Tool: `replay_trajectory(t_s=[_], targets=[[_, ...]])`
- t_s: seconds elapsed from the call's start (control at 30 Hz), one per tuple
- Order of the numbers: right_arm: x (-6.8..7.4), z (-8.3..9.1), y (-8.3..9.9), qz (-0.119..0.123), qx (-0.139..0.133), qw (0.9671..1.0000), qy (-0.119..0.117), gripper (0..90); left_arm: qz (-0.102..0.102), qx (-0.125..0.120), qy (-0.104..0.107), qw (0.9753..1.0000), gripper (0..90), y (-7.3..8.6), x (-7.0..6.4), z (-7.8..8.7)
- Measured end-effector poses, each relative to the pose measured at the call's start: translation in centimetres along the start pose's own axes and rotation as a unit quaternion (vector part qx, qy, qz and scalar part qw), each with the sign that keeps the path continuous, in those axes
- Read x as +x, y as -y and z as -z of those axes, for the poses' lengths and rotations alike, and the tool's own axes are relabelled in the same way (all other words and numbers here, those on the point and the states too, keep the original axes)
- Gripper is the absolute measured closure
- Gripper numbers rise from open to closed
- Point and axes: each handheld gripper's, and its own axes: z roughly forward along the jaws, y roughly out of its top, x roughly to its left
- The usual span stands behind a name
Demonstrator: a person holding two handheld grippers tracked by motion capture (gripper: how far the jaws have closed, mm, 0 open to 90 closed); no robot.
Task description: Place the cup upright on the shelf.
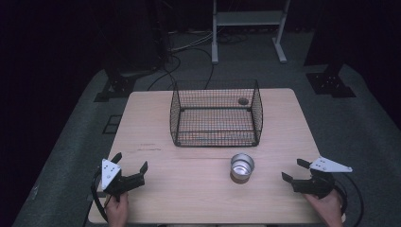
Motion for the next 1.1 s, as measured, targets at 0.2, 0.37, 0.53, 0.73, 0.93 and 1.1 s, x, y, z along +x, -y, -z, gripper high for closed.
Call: replay_trajectory(t_s=[0.2, 0.37, 0.53, 0.73, 0.93, 1.1], targets=[[0.2, 0.1, 0.0, 0.005, -0.004, 1.0, -0.003, 13.6, 0.001, -0.002, -0.002, 1.0, 0.0, 0.0, 0.1, 0.2], [0.3, 0.0, 0.1, 0.007, 0.0, 1.0, -0.007, 13.6, 0.003, -0.003, -0.002, 1.0, 0.0, 0.0, 0.1, 0.2], [0.7, 0.2, 0.0, 0.014, -0.004, 0.9998, -0.011, 13.3, 0.002, -0.003, -0.002, 1.0, 0.0, 0.0, 0.2, 0.2], [1.1, 0.4, -0.2, 0.019, -0.005, 0.9995, -0.024, 13.2, 0.001, -0.003, -0.001, 1.0, 0.0, 0.1, 0.2, 0.4], [2.1, 0.4, -0.9, 0.036, -0.004, 0.9987, -0.035, 13.2, 0.001, -0.001, -0.001, 1.0, 0.0, 0.1, 0.3, 0.5], [2.9, 0.1, -0.9, 0.051, 0.004, 0.9977, -0.044, 12.9, 0.0, -0.001, 0.0, 1.0, 0.0, 0.1, 0.2, 0.5]])
